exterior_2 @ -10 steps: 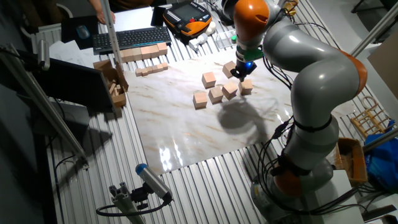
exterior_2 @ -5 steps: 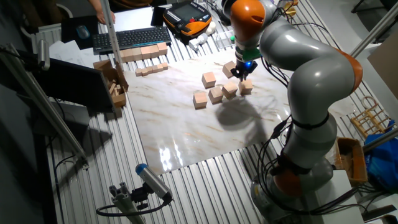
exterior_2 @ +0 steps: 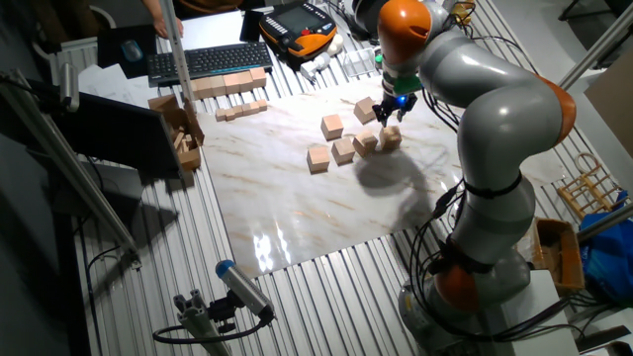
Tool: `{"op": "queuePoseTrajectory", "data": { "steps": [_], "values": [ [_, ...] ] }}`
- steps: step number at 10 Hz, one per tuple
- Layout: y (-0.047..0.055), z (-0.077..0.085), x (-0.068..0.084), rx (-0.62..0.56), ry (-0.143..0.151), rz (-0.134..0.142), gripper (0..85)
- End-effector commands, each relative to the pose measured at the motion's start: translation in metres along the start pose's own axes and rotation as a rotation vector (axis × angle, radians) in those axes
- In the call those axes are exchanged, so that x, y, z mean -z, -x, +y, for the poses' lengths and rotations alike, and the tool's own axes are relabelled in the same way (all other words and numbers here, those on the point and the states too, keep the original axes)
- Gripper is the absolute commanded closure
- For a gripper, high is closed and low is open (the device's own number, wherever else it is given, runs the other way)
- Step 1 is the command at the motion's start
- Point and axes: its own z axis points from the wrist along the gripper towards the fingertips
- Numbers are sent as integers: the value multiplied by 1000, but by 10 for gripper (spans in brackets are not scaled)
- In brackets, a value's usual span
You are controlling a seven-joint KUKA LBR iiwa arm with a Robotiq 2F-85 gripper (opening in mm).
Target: Stack the blocks into a pyramid shape
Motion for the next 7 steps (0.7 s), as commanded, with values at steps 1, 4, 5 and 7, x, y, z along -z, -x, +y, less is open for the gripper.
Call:
{"op": "queuePoseTrajectory", "data": {
  "steps": [1, 4, 5, 7],
  "values": [
    [2, -2, -3, 2, 3, -2, 340],
    [7, -15, -25, 11, 38, -24, 340],
    [9, -16, -32, 10, 44, -25, 340],
    [15, -17, -43, -1, 41, -36, 340]
  ]
}}
